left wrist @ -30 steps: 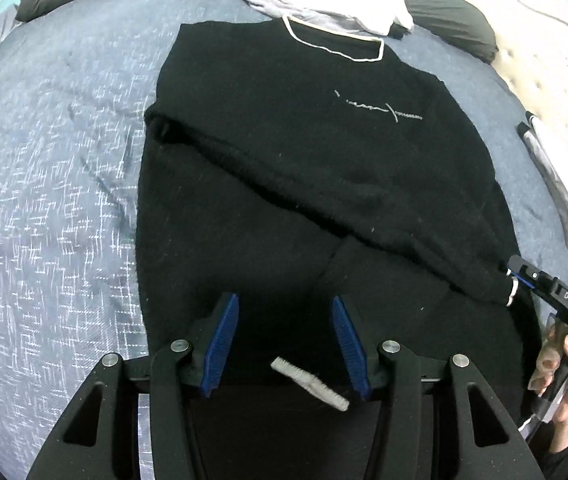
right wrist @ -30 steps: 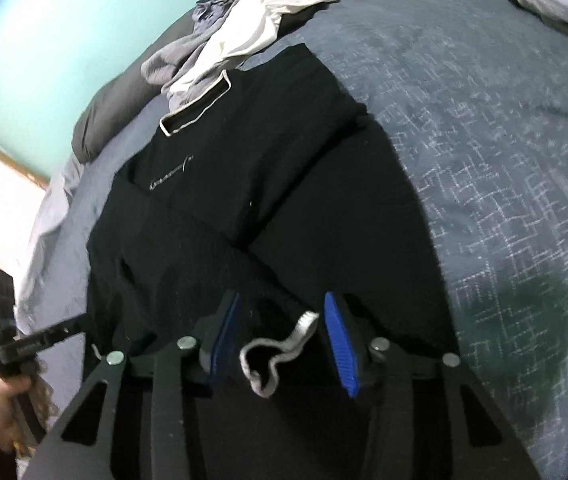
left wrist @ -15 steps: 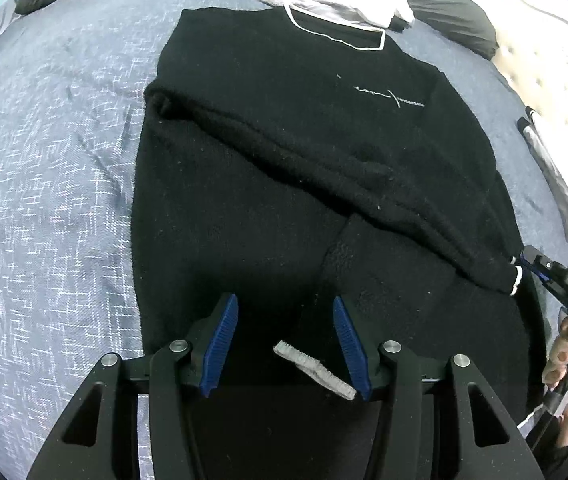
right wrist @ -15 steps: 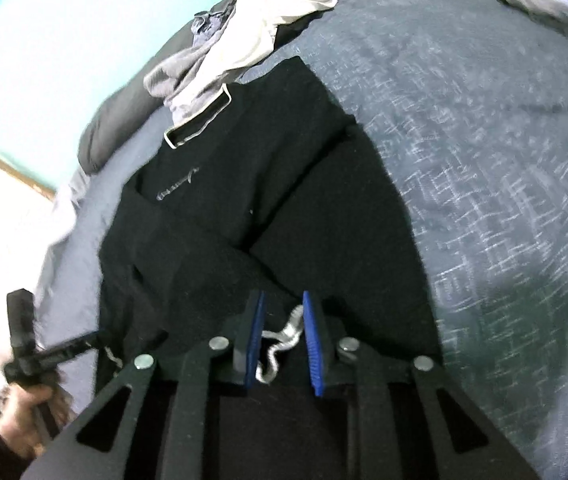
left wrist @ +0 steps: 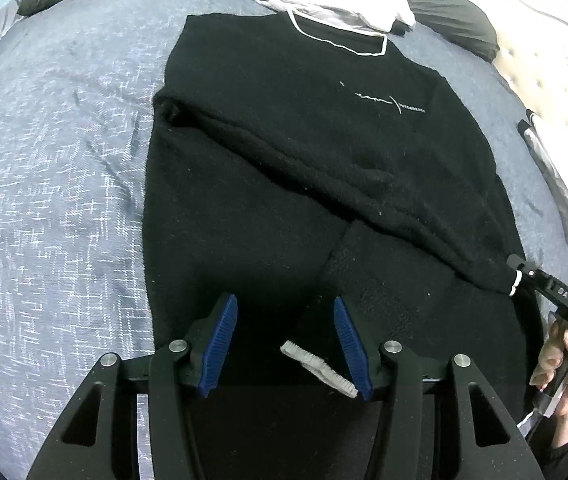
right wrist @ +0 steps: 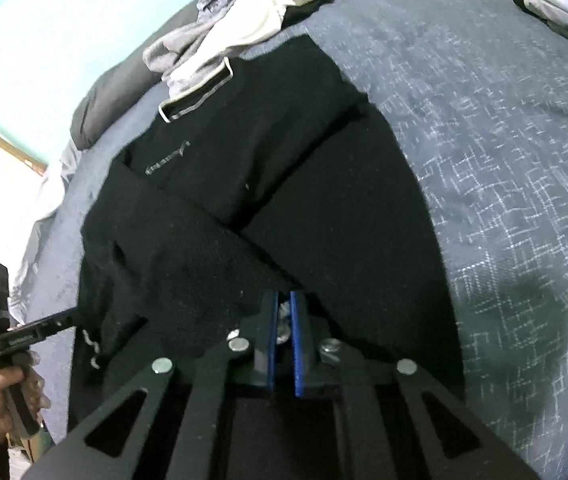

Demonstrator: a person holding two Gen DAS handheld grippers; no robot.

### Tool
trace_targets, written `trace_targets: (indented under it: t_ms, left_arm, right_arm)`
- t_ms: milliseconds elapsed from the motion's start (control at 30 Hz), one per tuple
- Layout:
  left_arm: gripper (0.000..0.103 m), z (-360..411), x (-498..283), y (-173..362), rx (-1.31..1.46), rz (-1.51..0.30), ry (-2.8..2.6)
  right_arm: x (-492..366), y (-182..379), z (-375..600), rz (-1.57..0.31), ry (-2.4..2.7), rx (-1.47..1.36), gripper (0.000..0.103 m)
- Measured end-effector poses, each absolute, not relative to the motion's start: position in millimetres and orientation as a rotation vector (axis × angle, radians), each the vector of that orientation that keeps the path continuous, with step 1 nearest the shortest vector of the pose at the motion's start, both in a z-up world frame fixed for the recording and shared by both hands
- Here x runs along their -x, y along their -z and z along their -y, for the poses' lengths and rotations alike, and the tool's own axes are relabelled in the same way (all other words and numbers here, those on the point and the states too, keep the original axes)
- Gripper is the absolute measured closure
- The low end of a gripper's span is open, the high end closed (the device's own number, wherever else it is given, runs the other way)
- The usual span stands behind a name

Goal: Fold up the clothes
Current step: 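Hold the white cord closed in the right gripper above the sweater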

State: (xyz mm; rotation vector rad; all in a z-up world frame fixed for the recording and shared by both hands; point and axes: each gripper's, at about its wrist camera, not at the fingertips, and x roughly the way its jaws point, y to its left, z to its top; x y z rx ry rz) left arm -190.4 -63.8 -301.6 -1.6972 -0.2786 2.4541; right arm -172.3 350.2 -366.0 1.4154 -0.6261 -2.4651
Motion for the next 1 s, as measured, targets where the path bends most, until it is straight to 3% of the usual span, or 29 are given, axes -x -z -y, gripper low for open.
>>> trace_targets:
  t_ms: [533,1000]
  left_arm:
    - [0.048,135.0,214.7,283.3,1.706,0.294,-2.685]
    - [0.048,128.8,293.4,302.1,1.653,0.078,-2.741]
  right_arm:
    - [145.1,325.9,-379.4,0.793,2.506,-1.201,0.099]
    - [150.3,346.0,-398.8,0.895,2.498,-1.204,0.100]
